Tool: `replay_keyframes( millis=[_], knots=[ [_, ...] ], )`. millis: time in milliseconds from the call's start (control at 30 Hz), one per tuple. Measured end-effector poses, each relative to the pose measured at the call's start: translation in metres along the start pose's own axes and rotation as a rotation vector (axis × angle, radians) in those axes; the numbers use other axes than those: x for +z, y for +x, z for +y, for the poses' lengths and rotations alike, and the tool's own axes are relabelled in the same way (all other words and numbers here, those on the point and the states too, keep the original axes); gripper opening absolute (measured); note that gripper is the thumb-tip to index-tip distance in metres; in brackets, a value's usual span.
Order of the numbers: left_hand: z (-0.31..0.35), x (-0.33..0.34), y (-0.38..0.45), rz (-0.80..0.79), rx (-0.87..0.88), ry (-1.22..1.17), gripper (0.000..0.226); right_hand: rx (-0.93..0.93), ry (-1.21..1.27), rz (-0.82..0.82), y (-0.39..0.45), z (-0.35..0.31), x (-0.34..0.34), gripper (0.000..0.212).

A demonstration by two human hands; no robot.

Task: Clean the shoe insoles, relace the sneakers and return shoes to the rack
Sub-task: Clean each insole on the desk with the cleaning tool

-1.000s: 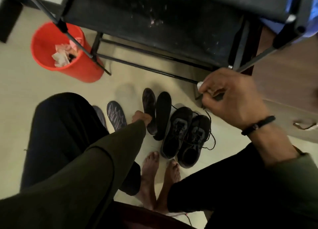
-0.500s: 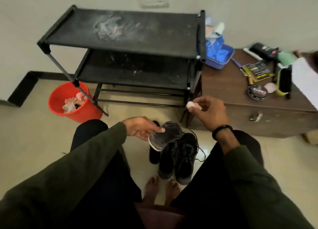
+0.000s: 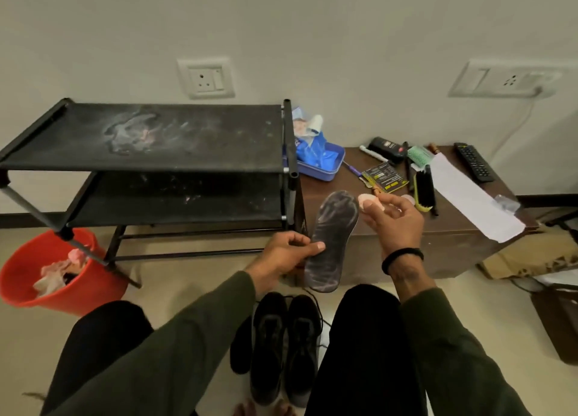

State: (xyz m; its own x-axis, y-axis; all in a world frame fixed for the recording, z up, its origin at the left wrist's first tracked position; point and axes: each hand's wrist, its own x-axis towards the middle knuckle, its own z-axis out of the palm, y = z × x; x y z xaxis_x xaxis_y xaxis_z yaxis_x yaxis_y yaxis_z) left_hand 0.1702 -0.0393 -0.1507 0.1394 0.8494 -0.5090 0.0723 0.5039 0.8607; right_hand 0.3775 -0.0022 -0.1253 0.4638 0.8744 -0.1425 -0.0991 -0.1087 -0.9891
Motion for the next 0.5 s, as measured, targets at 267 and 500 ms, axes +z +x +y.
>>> replay_keyframes(
  millis=[267, 500],
  knots=[
    [0.002, 0.042, 0.071, 0.192, 0.071, 0.192, 0.027, -0.275, -0.901, -0.213, 0.060, 0.027, 0.012, 0.010],
    [0.018, 0.043, 0.070, 0.230, 0.670, 0.989, 0.039, -0.509, -1.141, -0.394, 0.079, 0.059, 0.013, 0.018]
  ],
)
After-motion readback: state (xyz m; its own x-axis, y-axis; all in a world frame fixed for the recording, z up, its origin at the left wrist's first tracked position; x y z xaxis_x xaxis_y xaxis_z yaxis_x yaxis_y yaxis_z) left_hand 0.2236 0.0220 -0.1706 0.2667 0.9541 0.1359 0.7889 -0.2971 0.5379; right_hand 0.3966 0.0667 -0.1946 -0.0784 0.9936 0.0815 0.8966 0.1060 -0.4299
